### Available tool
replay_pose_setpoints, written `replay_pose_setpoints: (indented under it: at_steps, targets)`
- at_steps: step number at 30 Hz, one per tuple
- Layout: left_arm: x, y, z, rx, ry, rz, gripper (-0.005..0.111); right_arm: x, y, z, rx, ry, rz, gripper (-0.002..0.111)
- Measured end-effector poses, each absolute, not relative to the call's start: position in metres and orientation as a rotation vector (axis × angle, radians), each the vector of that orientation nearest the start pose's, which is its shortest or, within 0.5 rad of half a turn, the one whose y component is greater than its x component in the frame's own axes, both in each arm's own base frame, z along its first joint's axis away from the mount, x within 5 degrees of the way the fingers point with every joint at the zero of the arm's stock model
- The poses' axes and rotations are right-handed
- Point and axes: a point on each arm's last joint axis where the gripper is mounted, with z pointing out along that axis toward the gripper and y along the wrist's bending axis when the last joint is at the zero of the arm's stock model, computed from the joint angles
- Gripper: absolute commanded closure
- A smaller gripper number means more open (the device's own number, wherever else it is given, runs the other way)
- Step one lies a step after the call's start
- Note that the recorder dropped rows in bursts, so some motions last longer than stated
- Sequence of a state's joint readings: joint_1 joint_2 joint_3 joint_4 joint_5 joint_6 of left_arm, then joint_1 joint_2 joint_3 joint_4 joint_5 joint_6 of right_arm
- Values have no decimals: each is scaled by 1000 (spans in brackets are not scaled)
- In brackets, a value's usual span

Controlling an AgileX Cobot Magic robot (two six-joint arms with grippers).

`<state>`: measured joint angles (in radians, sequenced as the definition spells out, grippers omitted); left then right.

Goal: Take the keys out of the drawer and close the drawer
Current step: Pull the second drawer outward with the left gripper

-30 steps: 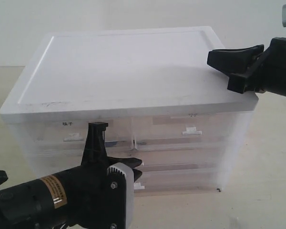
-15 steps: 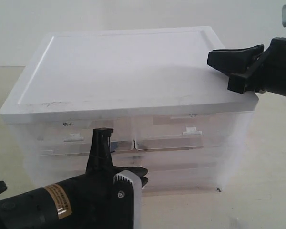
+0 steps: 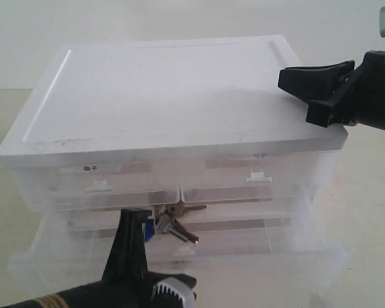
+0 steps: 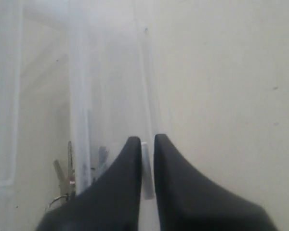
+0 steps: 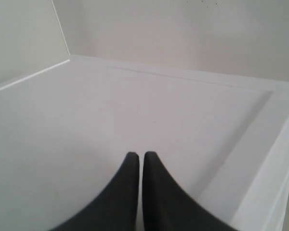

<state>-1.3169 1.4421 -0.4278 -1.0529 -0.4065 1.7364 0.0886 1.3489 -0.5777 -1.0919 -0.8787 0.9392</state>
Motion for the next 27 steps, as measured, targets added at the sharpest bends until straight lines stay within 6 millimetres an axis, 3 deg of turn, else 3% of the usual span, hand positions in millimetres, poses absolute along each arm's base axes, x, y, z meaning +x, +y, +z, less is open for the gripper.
replay_pose_setpoints:
  at_steps: [6, 9, 14, 18, 23, 27]
  targets:
    - [55, -219, 171, 1894, 1292, -121, 102, 243, 84, 254, -583, 1659, 755, 108]
    - [54, -217, 178, 1851, 1300, -127, 100, 243, 84, 254, -583, 1659, 755, 108]
    - [52, -214, 190, 1804, 1304, -184, 69, 243, 84, 254, -585, 1659, 755, 108]
    - [47, -215, 213, 1712, 1327, -333, 44, 243, 84, 254, -585, 1659, 755, 108]
    - [55, -211, 236, 1525, 1361, -338, 47, 243, 84, 254, -585, 1659, 755, 108]
    - [66, -210, 227, 1518, 1432, -240, 48, 243, 84, 254, -584, 1660, 757, 108]
